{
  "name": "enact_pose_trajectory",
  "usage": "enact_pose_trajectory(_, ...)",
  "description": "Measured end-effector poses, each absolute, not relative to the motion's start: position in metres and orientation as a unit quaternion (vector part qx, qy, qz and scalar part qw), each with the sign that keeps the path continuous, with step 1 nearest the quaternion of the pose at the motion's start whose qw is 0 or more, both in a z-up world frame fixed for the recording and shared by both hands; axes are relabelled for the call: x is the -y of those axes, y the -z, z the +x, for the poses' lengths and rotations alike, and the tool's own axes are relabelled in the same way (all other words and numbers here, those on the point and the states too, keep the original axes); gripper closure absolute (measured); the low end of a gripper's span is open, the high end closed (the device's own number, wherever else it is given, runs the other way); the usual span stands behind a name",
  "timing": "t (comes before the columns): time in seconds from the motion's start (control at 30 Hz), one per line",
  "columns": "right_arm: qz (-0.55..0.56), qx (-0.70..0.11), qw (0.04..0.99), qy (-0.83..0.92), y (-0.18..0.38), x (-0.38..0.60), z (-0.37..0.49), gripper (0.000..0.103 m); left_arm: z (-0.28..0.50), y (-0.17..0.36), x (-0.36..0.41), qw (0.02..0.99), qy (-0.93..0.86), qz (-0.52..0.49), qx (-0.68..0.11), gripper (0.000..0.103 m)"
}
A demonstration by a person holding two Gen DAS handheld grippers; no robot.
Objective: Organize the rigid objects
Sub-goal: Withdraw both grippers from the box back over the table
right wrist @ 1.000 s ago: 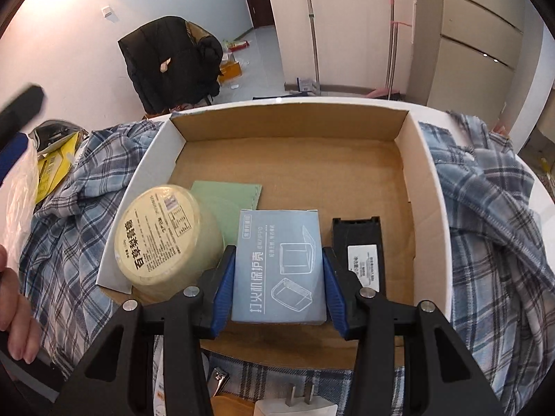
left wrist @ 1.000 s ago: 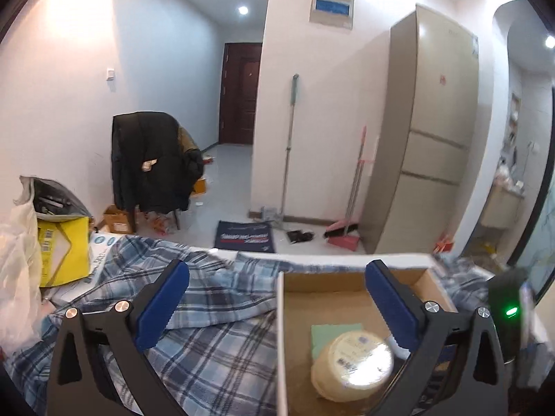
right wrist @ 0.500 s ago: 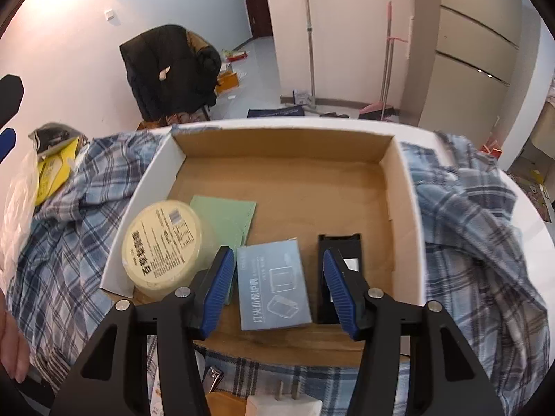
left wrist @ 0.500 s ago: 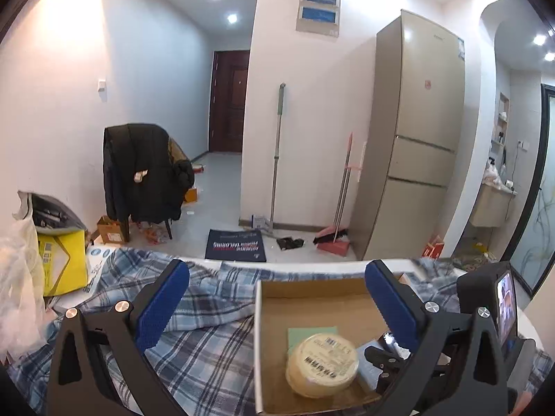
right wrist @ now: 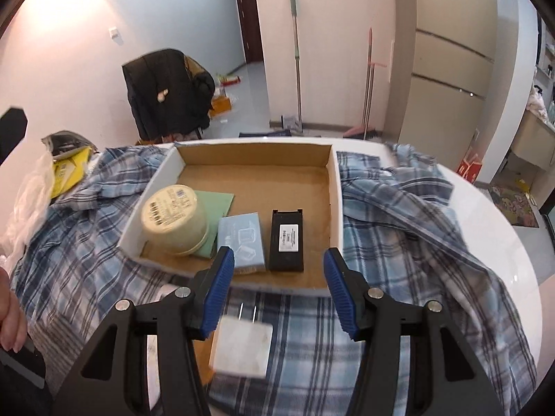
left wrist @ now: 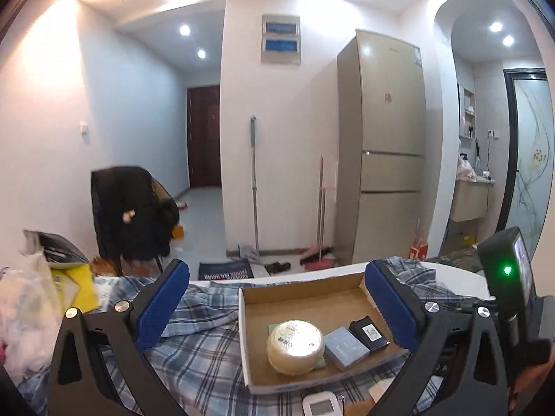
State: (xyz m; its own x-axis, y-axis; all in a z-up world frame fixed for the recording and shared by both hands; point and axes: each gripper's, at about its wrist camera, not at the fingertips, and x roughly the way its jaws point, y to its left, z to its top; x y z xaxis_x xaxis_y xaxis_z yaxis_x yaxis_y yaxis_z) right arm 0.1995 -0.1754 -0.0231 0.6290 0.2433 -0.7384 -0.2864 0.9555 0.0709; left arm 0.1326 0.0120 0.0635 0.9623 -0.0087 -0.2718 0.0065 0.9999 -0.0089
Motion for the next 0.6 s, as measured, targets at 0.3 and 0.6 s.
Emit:
enact_pose_trajectory(0.3,-0.037,-0.378,0.909,-0.170,0.015,0.185,0.132,0.050,0.072,-0.046,-0.010,0.979,0.015,-0.046,-0.199,0.000)
enact_pose_trajectory(0.6,-0.003,-0.349,0.923,-0.162,0.022,0.213,0.083,0.050,0.009,-0.031,0.002,0.988,0.023,-0.006,-0.155,0.000)
